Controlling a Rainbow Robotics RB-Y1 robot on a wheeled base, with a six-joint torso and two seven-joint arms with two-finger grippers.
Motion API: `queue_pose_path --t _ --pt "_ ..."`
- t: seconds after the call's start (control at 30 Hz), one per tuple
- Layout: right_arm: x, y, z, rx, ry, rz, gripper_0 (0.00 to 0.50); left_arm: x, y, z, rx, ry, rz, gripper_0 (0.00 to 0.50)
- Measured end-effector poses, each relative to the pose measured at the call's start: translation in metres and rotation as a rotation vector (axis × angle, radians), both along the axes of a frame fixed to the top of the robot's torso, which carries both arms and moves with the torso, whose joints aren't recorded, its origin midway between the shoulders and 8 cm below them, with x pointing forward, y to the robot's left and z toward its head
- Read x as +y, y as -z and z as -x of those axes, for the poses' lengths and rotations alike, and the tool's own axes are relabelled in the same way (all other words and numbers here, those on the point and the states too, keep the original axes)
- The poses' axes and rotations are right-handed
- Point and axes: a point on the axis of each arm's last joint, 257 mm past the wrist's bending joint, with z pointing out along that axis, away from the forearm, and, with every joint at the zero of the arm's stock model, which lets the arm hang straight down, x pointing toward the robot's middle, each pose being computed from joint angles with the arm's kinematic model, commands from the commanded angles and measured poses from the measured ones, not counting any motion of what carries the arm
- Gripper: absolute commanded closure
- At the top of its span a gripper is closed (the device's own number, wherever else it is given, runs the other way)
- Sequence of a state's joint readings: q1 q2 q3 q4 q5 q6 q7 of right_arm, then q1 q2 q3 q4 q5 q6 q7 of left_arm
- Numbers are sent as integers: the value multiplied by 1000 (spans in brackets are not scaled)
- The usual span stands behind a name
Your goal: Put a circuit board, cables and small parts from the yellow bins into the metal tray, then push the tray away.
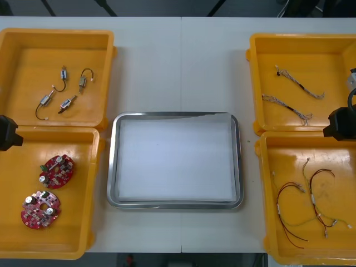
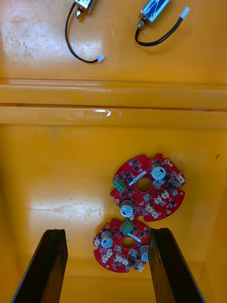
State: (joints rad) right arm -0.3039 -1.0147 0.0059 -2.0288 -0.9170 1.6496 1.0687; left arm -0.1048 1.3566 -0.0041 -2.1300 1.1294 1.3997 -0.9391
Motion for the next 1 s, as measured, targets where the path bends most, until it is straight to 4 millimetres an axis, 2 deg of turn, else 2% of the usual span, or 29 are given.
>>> queue_pose_path --t 1.0 --pt "0 0 0 0 0 0 0 0 1 0 1 0 0 0"
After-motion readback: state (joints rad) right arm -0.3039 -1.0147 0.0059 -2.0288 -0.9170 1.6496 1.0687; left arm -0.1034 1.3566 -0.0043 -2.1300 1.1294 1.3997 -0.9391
